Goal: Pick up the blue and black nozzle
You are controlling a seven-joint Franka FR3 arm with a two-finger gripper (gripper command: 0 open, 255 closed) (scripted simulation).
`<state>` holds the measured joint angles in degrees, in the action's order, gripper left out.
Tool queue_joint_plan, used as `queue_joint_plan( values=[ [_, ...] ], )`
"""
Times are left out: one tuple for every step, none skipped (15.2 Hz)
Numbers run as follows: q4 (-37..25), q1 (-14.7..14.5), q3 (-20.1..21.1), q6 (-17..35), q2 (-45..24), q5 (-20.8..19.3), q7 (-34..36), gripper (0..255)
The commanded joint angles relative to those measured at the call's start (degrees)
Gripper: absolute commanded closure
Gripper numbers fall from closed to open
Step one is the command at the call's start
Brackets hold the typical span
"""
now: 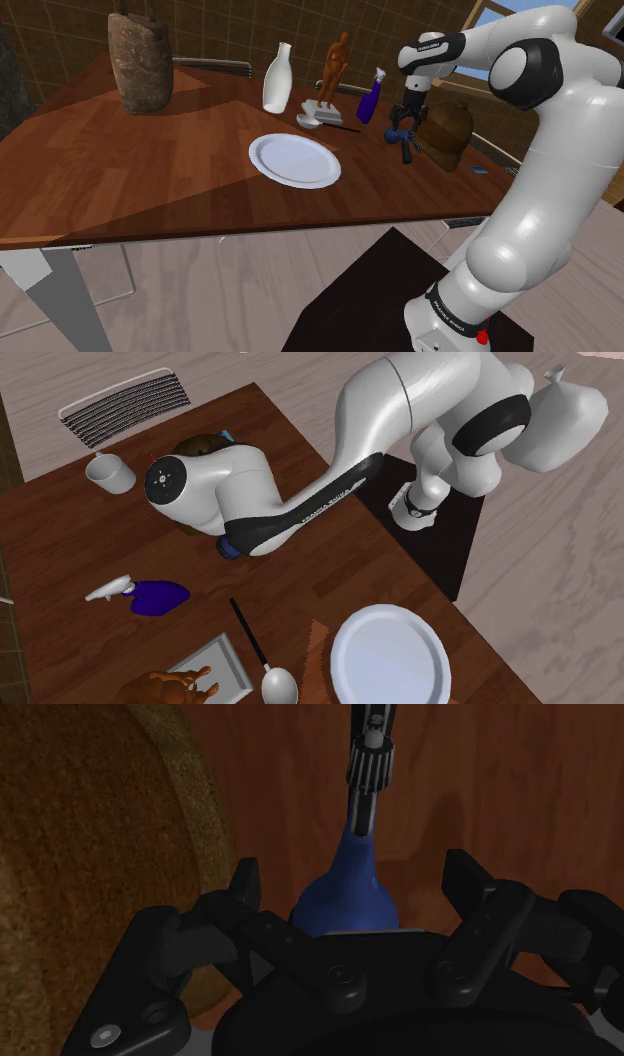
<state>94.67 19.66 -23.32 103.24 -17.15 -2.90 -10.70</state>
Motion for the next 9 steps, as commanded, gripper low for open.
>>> queue_joint_plan(
  values=[
    [0.8, 0.2, 0.0, 1.4, -0.6, 0.2, 0.0, 0],
    [1.3, 0.2, 0.0, 2.1, -0.8, 0.2, 0.0, 0],
    [1.9, 0.2, 0.1, 2.8, -1.0, 0.3, 0.0, 0],
    [2.4, 0.2, 0.1, 3.5, -1.2, 0.4, 0.1, 0],
    [2.6, 0.2, 0.1, 3.9, -1.4, 0.4, 0.1, 0],
    [2.6, 0.2, 0.1, 3.9, -1.4, 0.4, 0.1, 0],
    [2.5, 0.2, 0.1, 3.8, -1.4, 0.4, 0.1, 255],
    [2.5, 0.2, 0.1, 3.8, -1.4, 0.4, 0.1, 255],
    [2.5, 0.2, 0.1, 3.8, -1.4, 0.4, 0.1, 255]
  ],
)
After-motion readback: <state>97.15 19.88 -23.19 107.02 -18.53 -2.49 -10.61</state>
